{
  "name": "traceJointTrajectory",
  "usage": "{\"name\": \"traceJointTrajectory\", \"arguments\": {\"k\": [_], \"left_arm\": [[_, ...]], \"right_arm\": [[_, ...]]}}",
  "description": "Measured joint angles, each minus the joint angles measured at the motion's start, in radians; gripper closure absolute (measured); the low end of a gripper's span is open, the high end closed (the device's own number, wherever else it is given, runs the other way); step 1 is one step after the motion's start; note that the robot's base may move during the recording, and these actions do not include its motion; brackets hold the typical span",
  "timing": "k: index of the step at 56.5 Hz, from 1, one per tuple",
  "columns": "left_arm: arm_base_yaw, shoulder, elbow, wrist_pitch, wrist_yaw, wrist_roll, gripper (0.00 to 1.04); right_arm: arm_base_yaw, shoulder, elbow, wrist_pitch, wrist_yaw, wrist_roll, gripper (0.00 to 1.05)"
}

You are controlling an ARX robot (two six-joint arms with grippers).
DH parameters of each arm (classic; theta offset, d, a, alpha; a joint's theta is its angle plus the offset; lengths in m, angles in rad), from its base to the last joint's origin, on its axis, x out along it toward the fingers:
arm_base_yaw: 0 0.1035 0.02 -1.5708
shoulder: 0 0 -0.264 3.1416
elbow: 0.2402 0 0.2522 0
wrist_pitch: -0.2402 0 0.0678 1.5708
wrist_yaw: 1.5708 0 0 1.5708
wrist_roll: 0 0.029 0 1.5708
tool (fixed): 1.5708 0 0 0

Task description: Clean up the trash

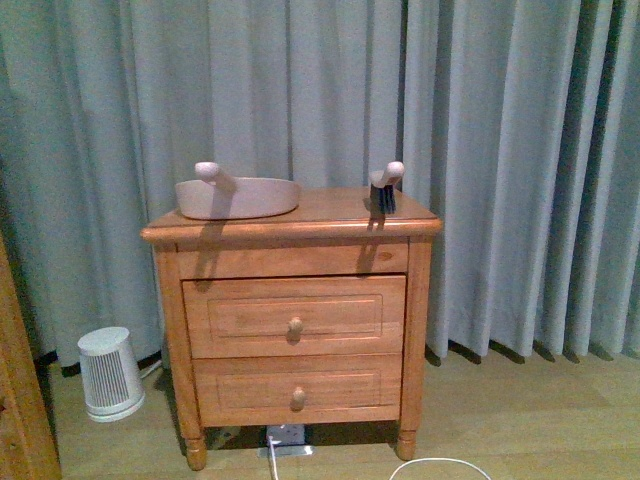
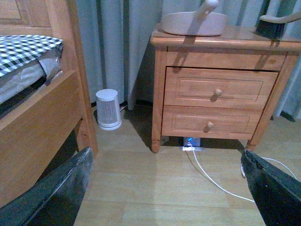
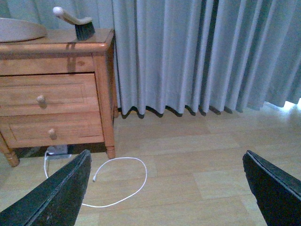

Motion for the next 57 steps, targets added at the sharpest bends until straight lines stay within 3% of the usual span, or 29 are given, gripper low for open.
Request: {"name": "traceJointTrajectory", "arguments": {"k": [57], "left_arm": [[0.0, 0.0, 0.0, 0.0, 0.001, 0.0, 0.08]], "right_arm": [[0.0, 0.0, 0.0, 0.0, 0.0, 0.0, 0.07]]}}
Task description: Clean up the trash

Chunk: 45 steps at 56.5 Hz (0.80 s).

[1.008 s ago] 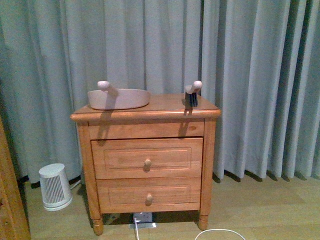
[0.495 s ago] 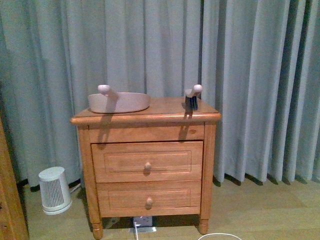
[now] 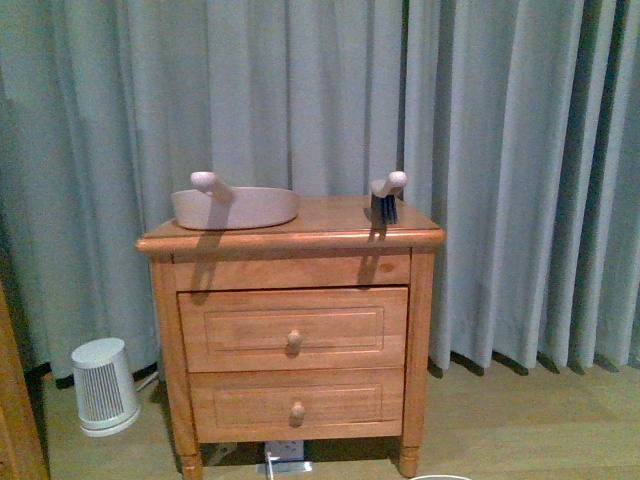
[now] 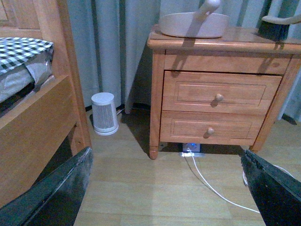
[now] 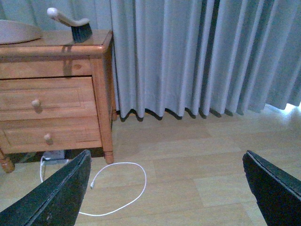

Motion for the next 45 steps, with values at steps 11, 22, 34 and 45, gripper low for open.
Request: {"name": "traceJointTrajectory", "arguments": {"k": [11, 22, 34, 45], "left_arm": [[0.0, 0.0, 0.0, 0.0, -0.001, 0.0, 0.08], [0.0, 0.0, 0.0, 0.0, -0.001, 0.0, 0.08], [0.0, 0.0, 0.0, 0.0, -0.001, 0.0, 0.08], [0.0, 0.0, 0.0, 0.0, -0.001, 0.0, 0.08]], "right_arm": [[0.0, 0.0, 0.0, 0.0, 0.0, 0.0, 0.07], [0.0, 0.0, 0.0, 0.0, 0.0, 0.0, 0.07], [0.0, 0.0, 0.0, 0.0, 0.0, 0.0, 0.07], [0.0, 0.0, 0.0, 0.0, 0.0, 0.0, 0.07]]}}
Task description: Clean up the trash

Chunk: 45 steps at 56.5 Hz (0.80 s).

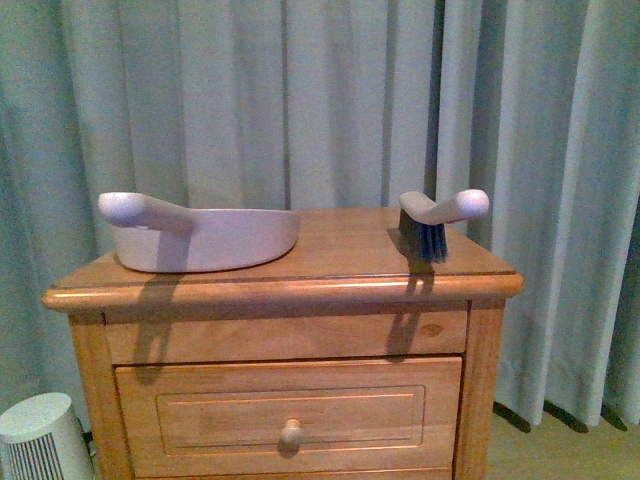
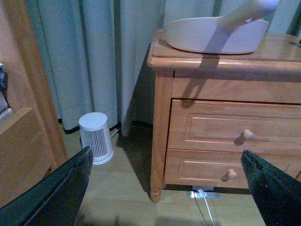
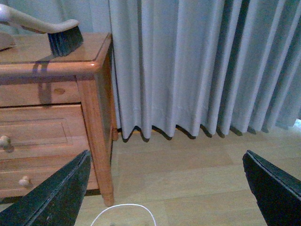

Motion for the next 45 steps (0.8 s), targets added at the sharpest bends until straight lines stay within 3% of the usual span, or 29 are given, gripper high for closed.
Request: {"name": "traceJointTrajectory", "arguments": {"k": [45], "left_arm": [[0.0, 0.0, 0.0, 0.0, 0.0, 0.0, 0.08]], "right_arm": [[0.0, 0.0, 0.0, 0.0, 0.0, 0.0, 0.07]]}}
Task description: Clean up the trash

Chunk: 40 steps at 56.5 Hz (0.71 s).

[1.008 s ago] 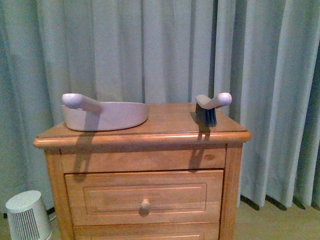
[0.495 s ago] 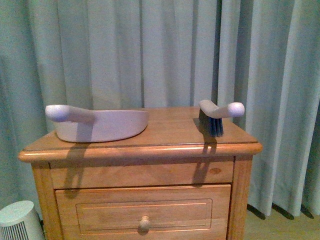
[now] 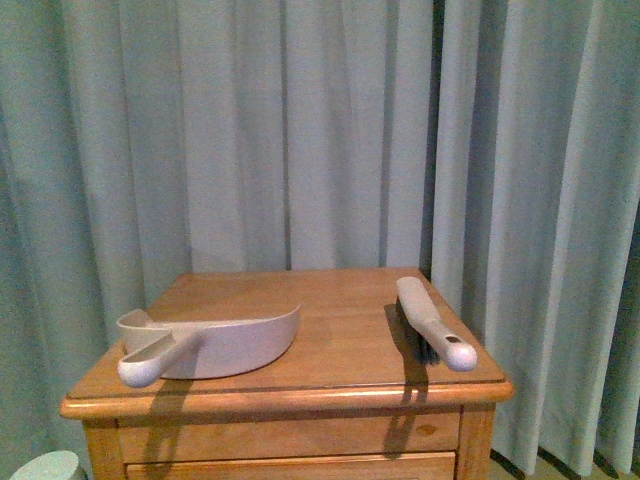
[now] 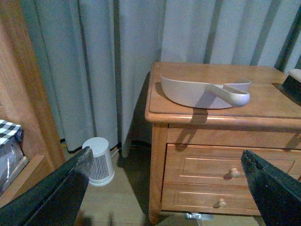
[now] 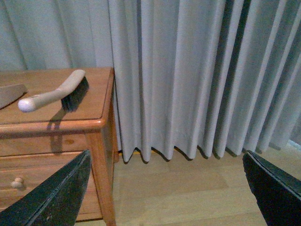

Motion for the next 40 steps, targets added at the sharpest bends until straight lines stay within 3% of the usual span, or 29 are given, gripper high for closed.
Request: {"name": "traceJointTrajectory", "arguments": {"k": [7, 11, 15, 26, 40], "left_arm": [[0.0, 0.001, 0.0, -0.001, 0.004, -0.001, 0.08], [0.038, 0.083, 0.045, -0.119, 0.136, -0.154, 0.08], [0.077, 0.245, 0.085, -0.098, 0.188, -0.297, 0.08], [0.092, 0.665, 0.369, -0.037, 0.16, -0.289, 0.08], [-0.081, 1.144, 0.897, -0.298, 0.027, -0.219, 0.08]], "right_arm": [[0.0, 0.0, 0.0, 0.0, 0.0, 0.0, 0.07], [0.0, 0.0, 0.0, 0.0, 0.0, 0.0, 0.07], [0.0, 0.0, 0.0, 0.0, 0.0, 0.0, 0.07], [0.0, 0.0, 0.0, 0.0, 0.0, 0.0, 0.07], [0.0, 0.0, 0.0, 0.0, 0.0, 0.0, 0.07]]}}
